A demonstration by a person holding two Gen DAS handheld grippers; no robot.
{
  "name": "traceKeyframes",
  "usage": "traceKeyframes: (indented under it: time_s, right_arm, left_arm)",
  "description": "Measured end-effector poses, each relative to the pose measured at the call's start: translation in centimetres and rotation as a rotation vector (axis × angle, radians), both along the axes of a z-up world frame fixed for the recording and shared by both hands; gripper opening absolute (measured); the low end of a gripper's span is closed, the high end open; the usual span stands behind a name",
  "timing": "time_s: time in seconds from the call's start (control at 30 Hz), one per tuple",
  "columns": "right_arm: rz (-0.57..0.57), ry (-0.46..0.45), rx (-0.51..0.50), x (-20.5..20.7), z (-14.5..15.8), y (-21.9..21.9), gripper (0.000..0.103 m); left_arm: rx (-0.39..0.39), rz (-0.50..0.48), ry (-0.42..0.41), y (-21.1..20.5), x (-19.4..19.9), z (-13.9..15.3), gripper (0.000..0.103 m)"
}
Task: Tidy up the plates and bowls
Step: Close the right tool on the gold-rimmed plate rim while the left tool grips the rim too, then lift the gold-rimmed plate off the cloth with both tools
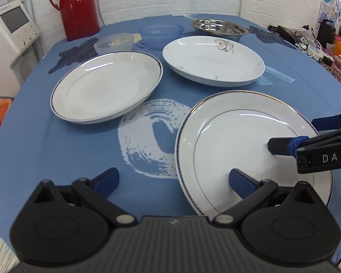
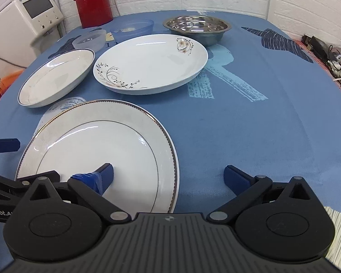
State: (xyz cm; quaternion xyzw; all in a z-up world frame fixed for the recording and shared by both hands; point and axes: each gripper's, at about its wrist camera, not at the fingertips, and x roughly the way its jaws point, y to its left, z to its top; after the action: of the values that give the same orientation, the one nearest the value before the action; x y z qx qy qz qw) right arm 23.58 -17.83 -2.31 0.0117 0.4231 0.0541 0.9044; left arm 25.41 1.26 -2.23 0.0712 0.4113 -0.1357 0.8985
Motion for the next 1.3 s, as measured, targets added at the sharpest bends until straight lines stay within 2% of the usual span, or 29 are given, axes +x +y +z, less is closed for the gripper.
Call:
traceKeyframes:
  time_s: [0.13,0.37,0.43,0.5,0.53,0.57,0.6,0.7,0.73,0.87,1.23,1.3]
  right_arm:
    - [0.004,0.053,-0.003,0.5,0.3,0.1,0.091]
    - [0.044,0.099,-0.008,0.5,0.5,0.8,0.09]
    - [0.07,0.1,-0.01,0.6,0.6,0.8,0.087]
    - [0.091,0.094,-0.01,0.6,0.7,0.8,0.082]
    - [0.102,0.085,-0.008,0.4,0.8,0.9,0.071]
    - [0.115,0.066,0.001,0.2,1.1,1.0,0.056]
    - [0.101,0.055,0.004,0.1,1.6,1.0,0.027]
    - [0.08,0.049,0.023,0.0,1.6,0.4,0.019]
    - [0.079,0.045,0.028,-0.1,1.5,0.3,0.018]
    - [0.082,0.033,0.038,-0.7,1.4,0.6,0.019]
    - [0.095,0.037,0.132,-2.1,1.3,1.6,0.02]
    - [0.1,0.044,0.155,-2.4,1.3,2.1,0.02]
  left_arm:
    - [-0.053,-0.011,0.038,0.3,0.4,-0.3,0.103]
    - [-0.058,-0.001,0.034,0.5,0.4,-0.3,0.102]
    - [-0.067,0.002,0.022,0.5,0.3,-0.2,0.095]
    - [-0.066,0.009,-0.007,0.5,0.0,0.4,0.062]
    - [-0.085,-0.007,0.003,0.6,0.1,0.6,0.054]
    - [-0.108,-0.016,0.025,0.6,0.2,0.8,0.044]
    - [-0.102,-0.003,0.029,0.4,0.3,0.9,0.042]
    - [-0.087,0.005,0.027,0.0,0.3,0.9,0.041]
    - [-0.084,0.009,0.026,-0.1,0.3,1.0,0.041]
    - [-0.062,0.023,0.019,-0.5,-0.3,1.2,0.028]
    - [-0.034,0.062,-0.008,1.1,-1.5,2.0,0.023]
    - [-0.045,0.073,-0.004,2.0,-1.7,2.2,0.02]
